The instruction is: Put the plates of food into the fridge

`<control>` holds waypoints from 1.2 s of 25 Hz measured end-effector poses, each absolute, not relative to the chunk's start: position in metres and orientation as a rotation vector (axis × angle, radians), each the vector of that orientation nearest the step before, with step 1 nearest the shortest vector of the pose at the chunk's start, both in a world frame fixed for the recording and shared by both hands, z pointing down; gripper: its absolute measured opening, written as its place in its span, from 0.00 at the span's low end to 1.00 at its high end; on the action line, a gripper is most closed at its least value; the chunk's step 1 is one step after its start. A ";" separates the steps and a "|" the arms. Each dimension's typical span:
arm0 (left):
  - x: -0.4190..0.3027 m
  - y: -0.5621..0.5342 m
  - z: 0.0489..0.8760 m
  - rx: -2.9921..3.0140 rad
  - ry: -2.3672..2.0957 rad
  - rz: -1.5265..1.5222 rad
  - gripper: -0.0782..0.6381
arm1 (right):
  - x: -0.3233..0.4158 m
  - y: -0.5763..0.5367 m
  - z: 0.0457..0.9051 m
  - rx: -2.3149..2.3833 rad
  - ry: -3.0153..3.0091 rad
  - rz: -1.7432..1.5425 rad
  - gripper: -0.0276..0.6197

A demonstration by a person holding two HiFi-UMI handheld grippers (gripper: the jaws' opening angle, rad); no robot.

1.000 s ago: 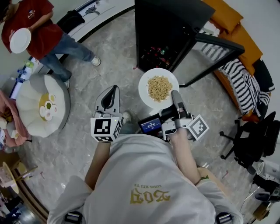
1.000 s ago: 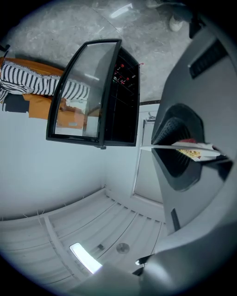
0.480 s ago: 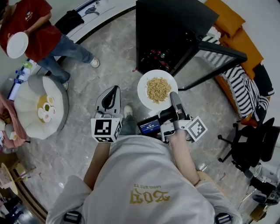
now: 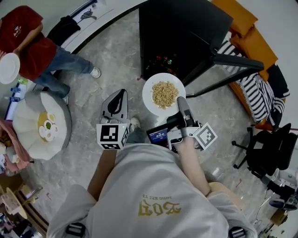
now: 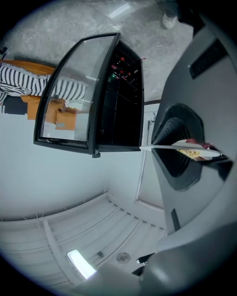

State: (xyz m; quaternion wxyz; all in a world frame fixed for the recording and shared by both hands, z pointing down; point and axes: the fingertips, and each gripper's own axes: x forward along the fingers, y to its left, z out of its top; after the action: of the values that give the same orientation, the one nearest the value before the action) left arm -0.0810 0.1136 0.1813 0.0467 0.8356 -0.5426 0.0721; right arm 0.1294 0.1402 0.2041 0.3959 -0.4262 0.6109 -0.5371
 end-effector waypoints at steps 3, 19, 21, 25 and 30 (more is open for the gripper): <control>-0.084 0.086 0.176 2.580 -1.642 0.222 0.12 | 0.126 0.116 0.206 -1.108 1.545 -1.355 0.08; -0.096 0.008 0.194 2.615 -1.541 0.242 0.12 | 0.107 0.056 0.229 -1.191 1.466 -1.370 0.08; -0.096 -0.001 0.194 2.614 -1.542 0.237 0.12 | 0.109 0.051 0.231 -1.193 1.457 -1.372 0.08; -0.103 0.002 0.188 2.597 -1.573 0.210 0.12 | 0.107 0.057 0.233 -1.185 1.437 -1.385 0.08; -0.107 0.003 0.187 2.567 -1.611 0.191 0.12 | 0.106 0.053 0.231 -1.173 1.471 -1.387 0.08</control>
State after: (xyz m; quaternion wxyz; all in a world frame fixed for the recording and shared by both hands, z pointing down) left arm -0.1075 0.0034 0.1869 0.0526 0.8442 -0.5298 0.0629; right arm 0.1057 0.0527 0.2308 0.3916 -0.4617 0.5791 -0.5460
